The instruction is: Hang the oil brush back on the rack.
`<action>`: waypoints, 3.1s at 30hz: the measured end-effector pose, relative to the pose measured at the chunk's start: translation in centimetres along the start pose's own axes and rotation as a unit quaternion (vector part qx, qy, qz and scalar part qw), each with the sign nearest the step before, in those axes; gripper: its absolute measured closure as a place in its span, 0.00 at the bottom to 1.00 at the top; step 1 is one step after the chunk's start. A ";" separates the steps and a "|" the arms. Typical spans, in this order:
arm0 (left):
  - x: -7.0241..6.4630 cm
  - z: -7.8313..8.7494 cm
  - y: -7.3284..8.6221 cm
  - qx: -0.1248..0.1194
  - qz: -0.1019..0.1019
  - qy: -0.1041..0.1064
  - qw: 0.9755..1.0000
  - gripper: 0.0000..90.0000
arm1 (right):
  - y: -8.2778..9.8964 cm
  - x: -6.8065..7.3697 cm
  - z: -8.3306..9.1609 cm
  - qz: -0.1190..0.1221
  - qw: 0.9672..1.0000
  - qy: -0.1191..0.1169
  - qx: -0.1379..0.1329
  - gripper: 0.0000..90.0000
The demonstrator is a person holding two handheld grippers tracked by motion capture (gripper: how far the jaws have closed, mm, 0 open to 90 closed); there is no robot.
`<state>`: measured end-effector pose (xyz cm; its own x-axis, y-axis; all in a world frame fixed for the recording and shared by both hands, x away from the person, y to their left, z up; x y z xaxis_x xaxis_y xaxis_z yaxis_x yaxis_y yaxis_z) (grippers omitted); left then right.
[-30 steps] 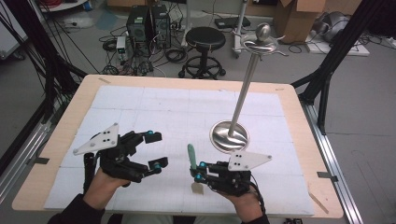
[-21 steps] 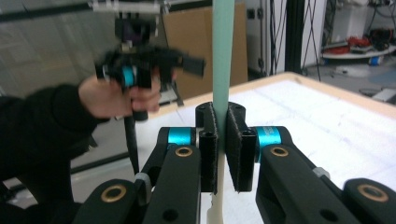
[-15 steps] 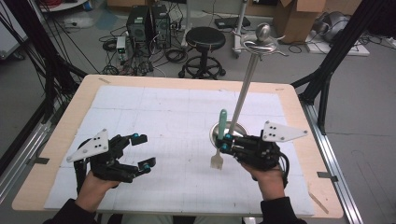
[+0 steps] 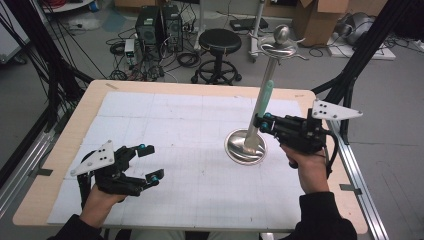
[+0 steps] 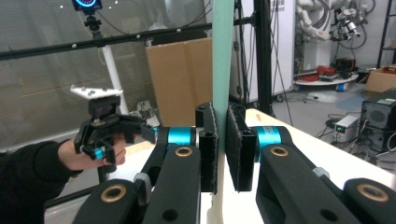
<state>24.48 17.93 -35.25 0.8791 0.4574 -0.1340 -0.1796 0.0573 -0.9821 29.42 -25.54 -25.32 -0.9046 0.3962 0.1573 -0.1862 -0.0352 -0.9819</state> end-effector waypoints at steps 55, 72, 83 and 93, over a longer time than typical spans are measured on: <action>1.3 0.4 1.2 -0.013 0.001 -0.041 0.999 0.21 | 12.4 2.1 2.2 0.011 0.967 0.237 0.087 0.19; 1.6 1.0 1.8 -0.014 0.001 -0.051 0.999 0.21 | 14.9 3.7 3.7 0.000 0.963 0.257 0.083 0.19; 1.4 1.4 1.8 -0.016 0.003 -0.052 0.998 0.21 | 14.7 3.8 3.3 0.000 0.964 0.252 0.083 0.19; 1.4 1.4 1.8 -0.016 0.003 -0.053 0.998 0.21 | 14.7 3.7 3.1 0.000 0.965 0.249 0.083 0.19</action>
<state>24.81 19.93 -37.02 0.8261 0.5491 -0.1270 -0.1694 0.0270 -0.9852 22.09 -27.46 -38.85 -0.6164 0.7861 0.0455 -0.2822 -0.1667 -0.9448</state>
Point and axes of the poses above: each handheld gripper's, and its own axes: z roughly backward along the jaws, y roughly out of its underside, x roughly to its left, the point moved 1 cm from there along -z, roughly forward along the jaws, and after that the axes turned 3 degrees about x, right-handed, at the moved point
